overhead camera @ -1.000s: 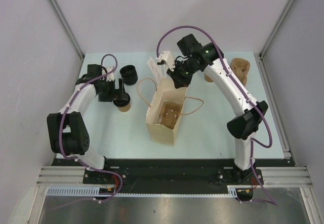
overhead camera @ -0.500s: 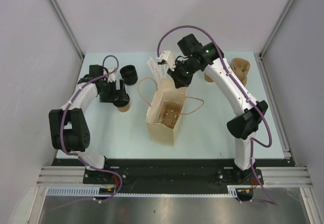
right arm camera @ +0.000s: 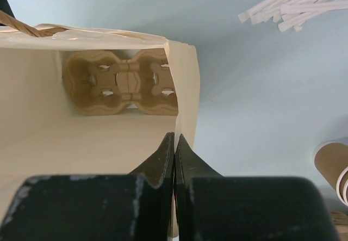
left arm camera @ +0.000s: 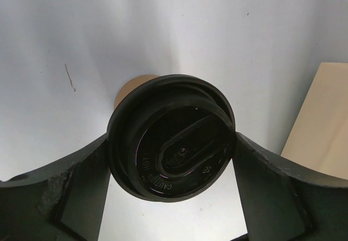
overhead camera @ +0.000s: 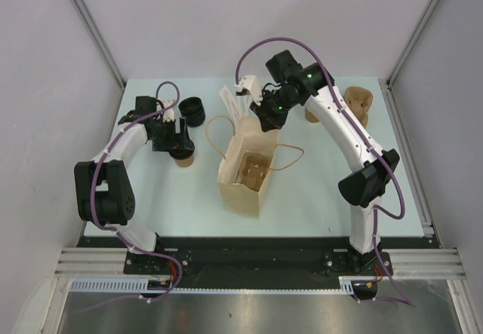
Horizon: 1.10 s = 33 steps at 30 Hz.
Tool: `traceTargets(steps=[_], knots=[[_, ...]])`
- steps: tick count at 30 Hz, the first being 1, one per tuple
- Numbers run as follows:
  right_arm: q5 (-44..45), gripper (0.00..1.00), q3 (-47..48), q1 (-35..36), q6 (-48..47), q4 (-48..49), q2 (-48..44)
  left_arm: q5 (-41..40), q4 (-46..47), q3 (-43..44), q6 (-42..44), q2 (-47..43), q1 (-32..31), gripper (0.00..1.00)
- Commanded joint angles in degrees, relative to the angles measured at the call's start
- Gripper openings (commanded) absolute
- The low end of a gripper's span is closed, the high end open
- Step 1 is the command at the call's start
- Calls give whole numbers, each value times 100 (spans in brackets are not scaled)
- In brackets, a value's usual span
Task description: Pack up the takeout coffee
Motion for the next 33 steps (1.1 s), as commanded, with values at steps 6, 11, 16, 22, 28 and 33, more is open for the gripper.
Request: traceTargets(steps=[6, 11, 16, 22, 28, 33], knots=[[-156, 0, -138, -101, 178, -392, -95, 210, -573, 250, 705, -576, 2, 51], [-182, 0, -173, -137, 239, -383, -104, 1027, -987, 786, 1074, -1165, 19, 36], [-165, 0, -173, -207, 467, -295, -104, 1871, -1513, 1996, 1171, -1429, 11, 28], [-174, 0, -270, -295, 643, -216, -121, 2979, -1209, 3458, 636, -1710, -86, 25], [-165, 0, -244, -304, 810, -119, -69, 3182, -178, 3494, 20, -2098, -1385, 25], [-156, 0, -129, -304, 898, -128, -60, 2937, -714, 3644, 599, -1975, -2605, 26]])
